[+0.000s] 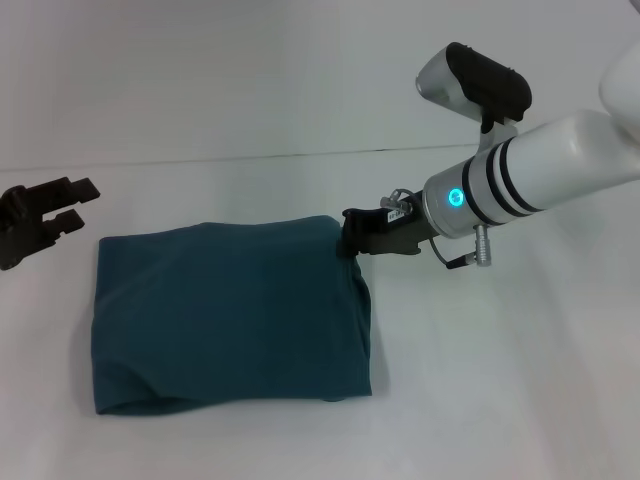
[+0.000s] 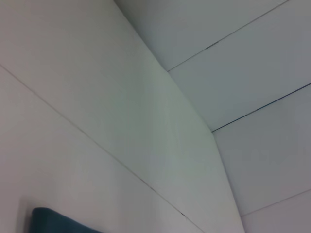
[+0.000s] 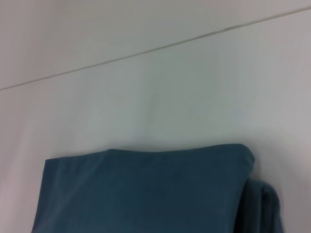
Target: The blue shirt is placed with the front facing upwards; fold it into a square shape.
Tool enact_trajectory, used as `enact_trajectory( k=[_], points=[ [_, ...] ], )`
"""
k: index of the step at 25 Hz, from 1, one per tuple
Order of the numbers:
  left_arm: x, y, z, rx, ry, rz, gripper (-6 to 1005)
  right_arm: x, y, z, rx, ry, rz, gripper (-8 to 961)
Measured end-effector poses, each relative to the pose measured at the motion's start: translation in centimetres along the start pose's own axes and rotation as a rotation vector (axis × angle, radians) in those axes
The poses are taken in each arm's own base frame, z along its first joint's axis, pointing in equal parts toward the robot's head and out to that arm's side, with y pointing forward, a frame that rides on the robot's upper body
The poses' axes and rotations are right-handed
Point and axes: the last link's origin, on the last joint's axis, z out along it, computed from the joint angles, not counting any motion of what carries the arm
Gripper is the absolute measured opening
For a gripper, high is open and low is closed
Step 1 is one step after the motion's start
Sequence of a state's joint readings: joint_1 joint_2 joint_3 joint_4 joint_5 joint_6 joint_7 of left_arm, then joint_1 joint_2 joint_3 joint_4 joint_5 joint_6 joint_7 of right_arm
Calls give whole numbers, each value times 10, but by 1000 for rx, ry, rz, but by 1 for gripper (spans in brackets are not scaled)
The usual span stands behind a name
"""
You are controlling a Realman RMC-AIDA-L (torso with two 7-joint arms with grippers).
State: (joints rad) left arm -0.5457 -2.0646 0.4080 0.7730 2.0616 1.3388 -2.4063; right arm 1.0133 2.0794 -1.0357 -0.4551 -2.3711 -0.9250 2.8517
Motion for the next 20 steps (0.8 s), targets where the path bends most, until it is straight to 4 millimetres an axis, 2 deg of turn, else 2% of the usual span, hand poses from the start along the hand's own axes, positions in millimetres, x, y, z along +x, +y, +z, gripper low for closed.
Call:
enact_trajectory(
  k=[6,11,20],
  points=[
    [-1,-1,-1,2,2,-4,579,0,-6,-2,8,-3,12,92],
    [-1,-1,-2,0,1,-5,579,-4,-21,-13,10,-10,45,170],
    [-1,-1,-5,-4,-2,-4,579,-17,-14,-41,-127,-48,-19,199]
  ],
)
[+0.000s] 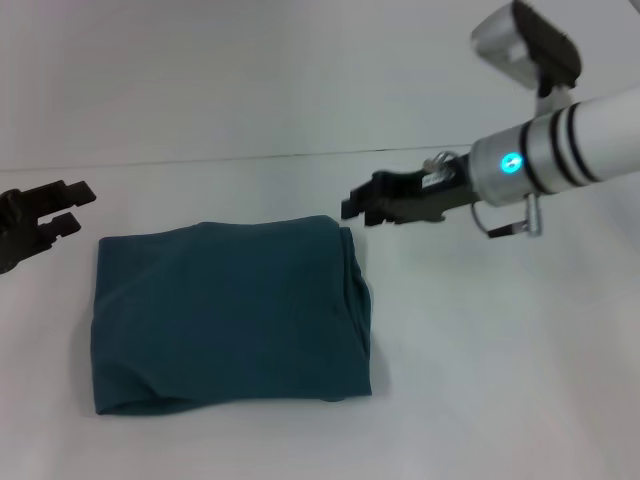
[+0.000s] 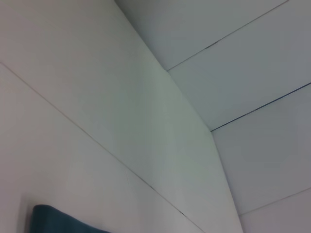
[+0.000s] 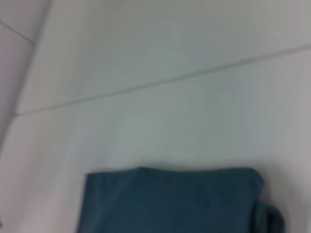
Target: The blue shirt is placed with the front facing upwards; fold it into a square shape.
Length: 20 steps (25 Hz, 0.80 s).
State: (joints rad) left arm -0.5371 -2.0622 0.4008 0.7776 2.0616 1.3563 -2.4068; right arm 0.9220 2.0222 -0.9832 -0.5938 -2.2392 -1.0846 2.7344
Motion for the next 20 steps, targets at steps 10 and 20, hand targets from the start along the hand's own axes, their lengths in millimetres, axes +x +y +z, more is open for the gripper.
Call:
enact_trajectory(
  k=[10,20],
  points=[
    [-2,1,-3,-13,-13,1,580,-6,-18,-34,-91,-50,65,541],
    [-52,-2,14,-79,-193,-113,580,-6,-19,-50,-133,-13,52,657]
  ],
)
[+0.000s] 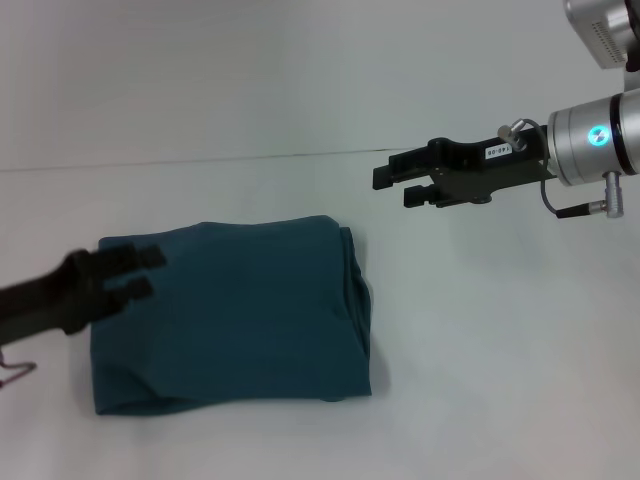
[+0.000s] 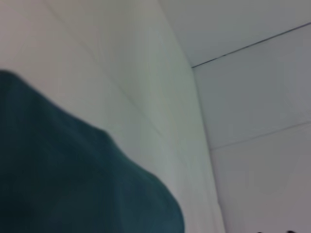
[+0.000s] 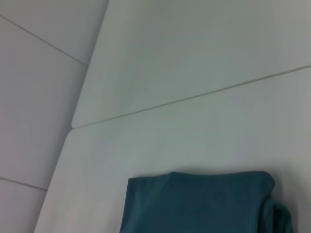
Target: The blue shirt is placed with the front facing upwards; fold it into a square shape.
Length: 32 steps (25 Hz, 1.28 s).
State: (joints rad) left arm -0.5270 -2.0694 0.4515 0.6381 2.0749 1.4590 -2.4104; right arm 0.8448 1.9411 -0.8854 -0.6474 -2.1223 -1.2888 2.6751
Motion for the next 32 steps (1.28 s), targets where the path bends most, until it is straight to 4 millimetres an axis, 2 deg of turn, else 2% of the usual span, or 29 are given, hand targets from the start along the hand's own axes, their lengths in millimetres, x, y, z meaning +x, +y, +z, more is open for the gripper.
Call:
enact_trajectory(
  k=[10,15,17,19,22,25,28,32],
  points=[
    [-18,-35,6,163,-23,-45,580,2,-7,-6,-5,-8,18,660],
    [-16,-22,-1,98,-50,-8,580,1,-7,-10,-13,-7,-5,662],
    [-13,-10,-11,24,-52,54,580,0,-4,-13,-37,-13,-69,662],
    [-11,8,-30,-86,-42,202,580,2,3,-15,-89,-30,-206,663],
    [-21,19,-49,-175,-78,482,580,21,6,-15,-165,-59,-490,664],
    [-45,18,-62,-238,-118,706,580,60,6,-8,-227,-65,-754,665],
    [-68,13,-64,-270,-151,792,582,92,0,-8,-275,-8,-859,666],
    [-92,7,-64,-312,-157,862,588,126,-10,-19,-371,46,-803,663]
  ],
)
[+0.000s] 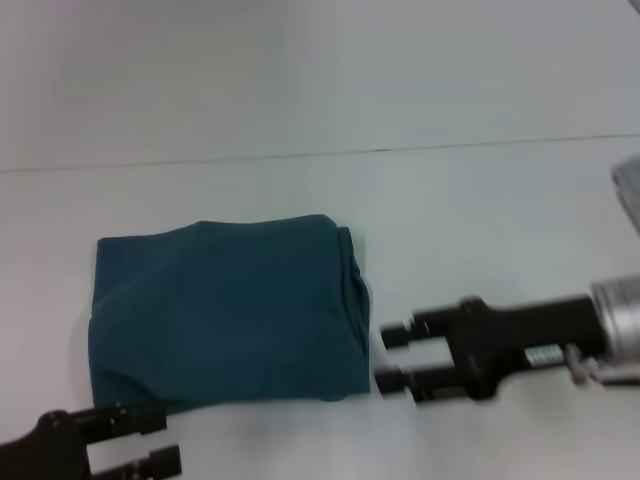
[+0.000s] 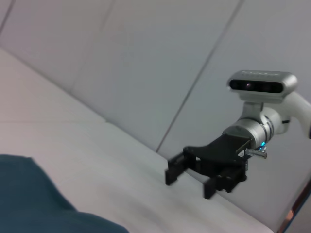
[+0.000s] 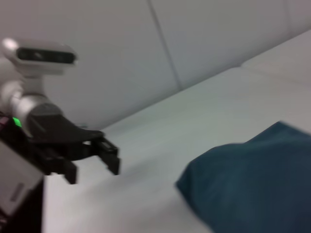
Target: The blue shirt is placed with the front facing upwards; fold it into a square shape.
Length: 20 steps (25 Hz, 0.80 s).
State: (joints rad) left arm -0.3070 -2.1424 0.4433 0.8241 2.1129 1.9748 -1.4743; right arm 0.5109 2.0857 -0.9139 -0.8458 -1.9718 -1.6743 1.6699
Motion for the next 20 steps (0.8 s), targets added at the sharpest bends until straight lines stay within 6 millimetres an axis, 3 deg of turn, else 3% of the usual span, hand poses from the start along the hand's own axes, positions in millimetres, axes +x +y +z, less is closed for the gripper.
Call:
enact_trajectory(
  k=[4,9,14,20],
  points=[
    [-10,6,2,-9,7,61,589,26,16,-11,-48,-15,-1,660],
    [-15,6,9,-49,-74,57,586,52,26,-9,-90,7,31,656],
    [-8,0,14,-67,-162,-43,584,59,28,0,-122,33,63,655],
    [-3,-8,23,-42,-149,-78,581,59,27,8,-121,-36,83,655]
  ],
)
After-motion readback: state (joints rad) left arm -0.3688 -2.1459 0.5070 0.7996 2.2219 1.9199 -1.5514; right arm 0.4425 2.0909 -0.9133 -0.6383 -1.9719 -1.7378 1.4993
